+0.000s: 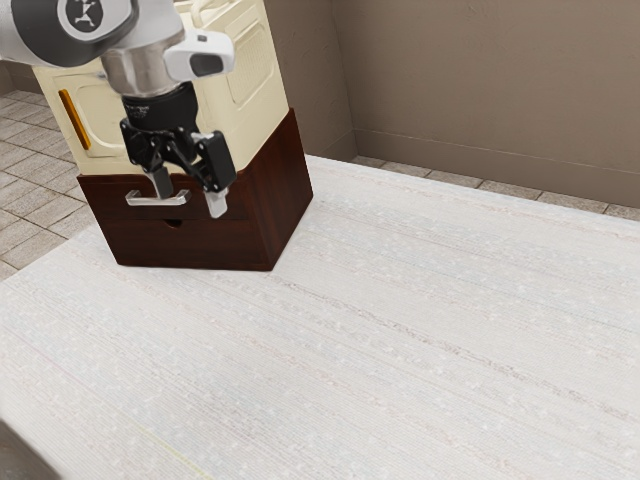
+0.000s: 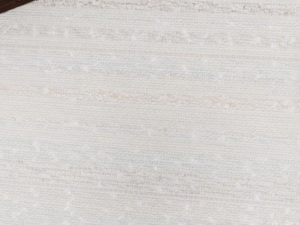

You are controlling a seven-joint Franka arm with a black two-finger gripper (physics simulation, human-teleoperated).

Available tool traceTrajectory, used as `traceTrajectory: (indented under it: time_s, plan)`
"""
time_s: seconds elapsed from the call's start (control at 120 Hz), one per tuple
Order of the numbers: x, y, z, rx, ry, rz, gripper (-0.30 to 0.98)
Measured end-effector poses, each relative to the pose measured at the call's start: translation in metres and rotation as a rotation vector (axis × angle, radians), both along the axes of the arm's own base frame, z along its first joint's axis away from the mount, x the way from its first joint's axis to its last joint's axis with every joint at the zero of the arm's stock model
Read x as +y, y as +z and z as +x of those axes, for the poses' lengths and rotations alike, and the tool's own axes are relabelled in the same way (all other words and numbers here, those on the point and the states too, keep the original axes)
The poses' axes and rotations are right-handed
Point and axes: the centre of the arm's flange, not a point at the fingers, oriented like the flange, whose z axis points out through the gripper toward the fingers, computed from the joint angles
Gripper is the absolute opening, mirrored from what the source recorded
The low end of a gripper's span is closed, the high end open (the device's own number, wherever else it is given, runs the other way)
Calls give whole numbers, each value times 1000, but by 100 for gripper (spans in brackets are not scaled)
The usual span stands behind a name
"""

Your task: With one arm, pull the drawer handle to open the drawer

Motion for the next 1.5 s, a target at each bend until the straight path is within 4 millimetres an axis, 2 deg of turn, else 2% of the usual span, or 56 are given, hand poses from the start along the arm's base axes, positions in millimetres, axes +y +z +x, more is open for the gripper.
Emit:
traceTrajectory:
  time_s: [0.183, 0.217, 0.25, 0.308, 0.342, 0.442, 0.567, 0.75, 0.817, 0.933, 1.108, 1.192, 1.3, 1.5]
  plan:
    - [-2, 2, -1, -1, -11, -9, 69]
    - [0, 22, -7, -42, -8, -9, 69]
    - [2, 55, -17, -113, -4, -6, 69]
    - [6, 110, -46, -234, 3, -2, 69]
    - [8, 128, -61, -273, 7, -3, 69]
    - [20, 143, -76, -303, 29, -13, 69]
    - [32, 144, -83, -294, 49, -32, 69]
    - [33, 125, -76, -224, 45, -65, 69]
    - [29, 105, -72, -175, 31, -84, 69]
    - [-7, 52, -86, -125, -64, -135, 68]
    - [-21, -41, -125, -99, -100, -182, 69]
    - [-17, -72, -145, -88, -93, -201, 69]
    - [-14, -94, -166, -38, -98, -211, 69]
    - [31, -86, -178, -68, -281, -5, 68]
